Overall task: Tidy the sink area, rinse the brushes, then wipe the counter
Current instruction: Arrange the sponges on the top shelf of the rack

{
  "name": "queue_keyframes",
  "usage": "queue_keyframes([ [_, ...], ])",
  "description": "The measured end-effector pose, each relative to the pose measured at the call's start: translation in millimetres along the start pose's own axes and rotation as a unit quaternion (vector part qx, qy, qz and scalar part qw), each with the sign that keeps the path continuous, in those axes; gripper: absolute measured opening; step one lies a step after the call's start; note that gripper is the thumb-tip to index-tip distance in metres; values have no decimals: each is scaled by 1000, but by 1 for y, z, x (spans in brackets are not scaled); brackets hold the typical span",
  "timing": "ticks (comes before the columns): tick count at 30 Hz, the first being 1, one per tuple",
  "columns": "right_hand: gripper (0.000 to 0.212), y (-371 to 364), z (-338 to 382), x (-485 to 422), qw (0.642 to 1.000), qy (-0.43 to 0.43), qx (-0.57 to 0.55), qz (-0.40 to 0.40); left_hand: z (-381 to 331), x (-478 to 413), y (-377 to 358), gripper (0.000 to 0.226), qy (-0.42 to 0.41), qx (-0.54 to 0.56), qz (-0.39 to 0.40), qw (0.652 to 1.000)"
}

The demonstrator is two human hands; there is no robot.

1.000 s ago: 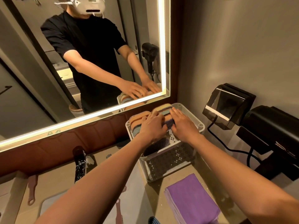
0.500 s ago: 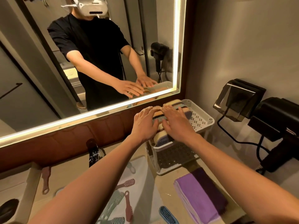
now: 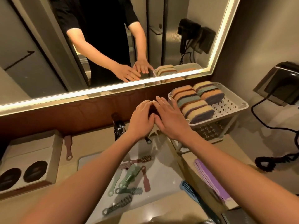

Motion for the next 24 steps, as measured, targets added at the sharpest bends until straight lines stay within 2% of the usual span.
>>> queue_keyframes([
  [4, 57, -29, 39, 26, 992, 5, -119, 46, 38, 38, 16, 36, 48, 1, -26, 999],
  [8, 61, -49, 69, 62, 982, -4, -169, 86, 73, 82, 14, 33, 67, -8, -10, 998],
  [14, 69, -81, 94, 120, 976, -26, -162, 146, 102, 147, 10, 37, 64, -24, 14, 998],
  [19, 66, -104, 111, 157, 972, -21, -159, 169, 127, 200, 5, 41, 104, -48, 43, 993],
  [24, 63, -129, 120, 191, 967, -73, -167, 177, 146, 246, 0, 34, 126, -65, 42, 989],
])
Point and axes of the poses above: each hand's wrist, its own x-axis away from the middle knuckle, its own y-axis out of the back of the hand, z = x × y, the point moved 6 cm from there along -x, towards the middle knuckle, and after that the axes turned 13 degrees about -z, right-handed, at the moved point
